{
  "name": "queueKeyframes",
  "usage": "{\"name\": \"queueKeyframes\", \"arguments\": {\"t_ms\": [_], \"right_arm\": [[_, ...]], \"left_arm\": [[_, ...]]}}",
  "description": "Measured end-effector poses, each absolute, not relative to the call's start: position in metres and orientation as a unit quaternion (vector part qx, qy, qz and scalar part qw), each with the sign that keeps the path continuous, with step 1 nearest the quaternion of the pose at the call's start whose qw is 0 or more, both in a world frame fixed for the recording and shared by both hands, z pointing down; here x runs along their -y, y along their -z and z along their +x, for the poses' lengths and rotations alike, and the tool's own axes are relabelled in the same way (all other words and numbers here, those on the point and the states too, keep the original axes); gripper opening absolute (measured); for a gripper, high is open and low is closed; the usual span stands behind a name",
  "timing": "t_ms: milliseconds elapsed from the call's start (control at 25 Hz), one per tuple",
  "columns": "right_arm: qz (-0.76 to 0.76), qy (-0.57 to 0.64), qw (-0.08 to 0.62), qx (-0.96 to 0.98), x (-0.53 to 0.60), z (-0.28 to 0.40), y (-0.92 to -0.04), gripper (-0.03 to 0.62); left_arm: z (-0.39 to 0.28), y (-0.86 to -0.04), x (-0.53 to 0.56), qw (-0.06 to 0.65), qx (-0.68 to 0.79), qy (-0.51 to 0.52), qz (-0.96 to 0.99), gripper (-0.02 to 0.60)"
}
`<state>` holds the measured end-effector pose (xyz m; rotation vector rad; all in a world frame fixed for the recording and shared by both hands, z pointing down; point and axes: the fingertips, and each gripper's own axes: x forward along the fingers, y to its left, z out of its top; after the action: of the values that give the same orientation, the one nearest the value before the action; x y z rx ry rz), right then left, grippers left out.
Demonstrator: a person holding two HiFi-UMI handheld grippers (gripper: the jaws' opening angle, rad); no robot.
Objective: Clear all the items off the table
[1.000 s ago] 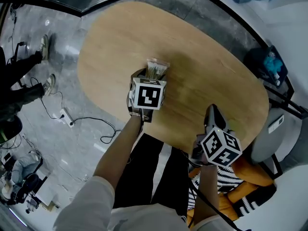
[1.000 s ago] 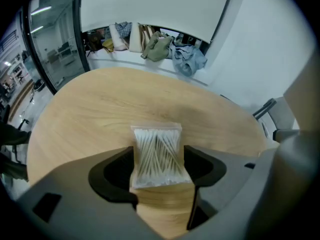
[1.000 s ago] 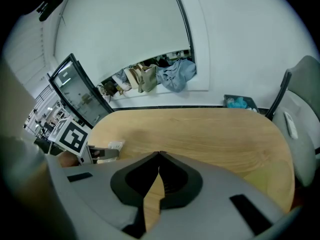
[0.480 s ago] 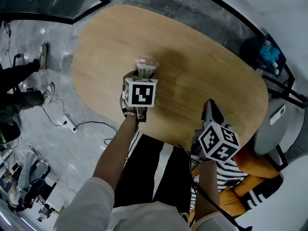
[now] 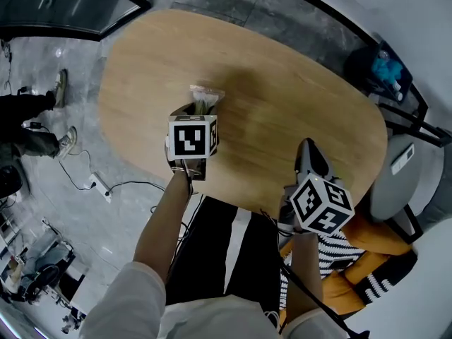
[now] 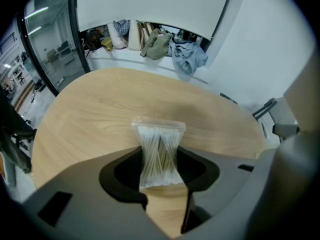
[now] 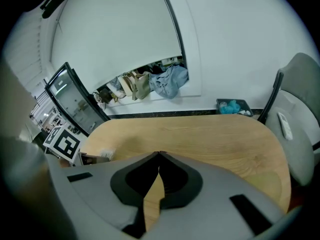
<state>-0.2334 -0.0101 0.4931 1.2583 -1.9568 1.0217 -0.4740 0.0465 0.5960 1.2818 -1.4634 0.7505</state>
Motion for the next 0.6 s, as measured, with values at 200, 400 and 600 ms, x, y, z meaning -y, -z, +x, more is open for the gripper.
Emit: {"name": "queueKeyframes", "arguments": {"t_ms": [200,400,600], "right_arm": [[0.489,-0.380,0.283,0.733,0.014,-0.209,-0.473,0.025],[0.532,-0.378,0.255,0.714,0.017,-0.158,-0.451,0.025],[0.598,-0.380,0.225,0.669,0.009,-0.068,-0.435,0.025]], "left_arm": [[-0.449,-0.569,-0.036,0.489,0.604,-0.296,0.556,0.201],[-0.403,-0.539,-0.018,0.472,0.584,-0.288,0.595,0.201],[-0.335,-0.509,0.002,0.449,0.551,-0.286,0.642,0.202]]}}
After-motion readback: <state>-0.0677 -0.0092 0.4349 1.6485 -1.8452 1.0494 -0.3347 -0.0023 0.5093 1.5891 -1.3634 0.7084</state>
